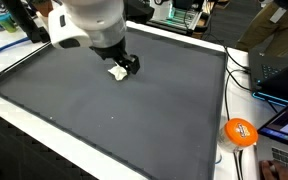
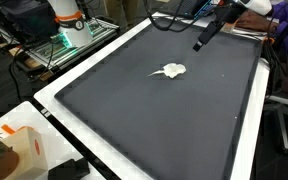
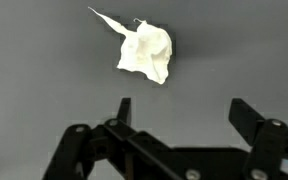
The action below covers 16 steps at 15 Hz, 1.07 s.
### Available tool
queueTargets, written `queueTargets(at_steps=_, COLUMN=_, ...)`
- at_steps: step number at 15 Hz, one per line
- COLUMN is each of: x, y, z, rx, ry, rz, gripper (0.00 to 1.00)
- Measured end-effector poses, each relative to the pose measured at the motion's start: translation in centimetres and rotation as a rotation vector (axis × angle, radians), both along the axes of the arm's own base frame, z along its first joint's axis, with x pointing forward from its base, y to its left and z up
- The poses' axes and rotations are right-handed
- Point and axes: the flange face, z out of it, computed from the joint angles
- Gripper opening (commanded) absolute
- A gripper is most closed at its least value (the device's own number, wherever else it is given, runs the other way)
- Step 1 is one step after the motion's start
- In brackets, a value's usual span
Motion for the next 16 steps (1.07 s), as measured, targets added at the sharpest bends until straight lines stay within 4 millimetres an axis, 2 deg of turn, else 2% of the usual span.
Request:
queueTargets(at_steps=4, x=0.0, y=0.3, z=-2.0, rx=-0.037, ry=0.101, rz=-0.015, gripper=1.0)
queueTargets(at_steps=10, x=0.3, y=0.6, z=-2.3, rx=-0.041, ry=0.144, rz=-0.03, gripper=1.0)
queueTargets(at_steps=16, x=0.6, y=0.5, z=-4.5, rx=-0.042, ry=0.158, rz=-0.034, gripper=1.0)
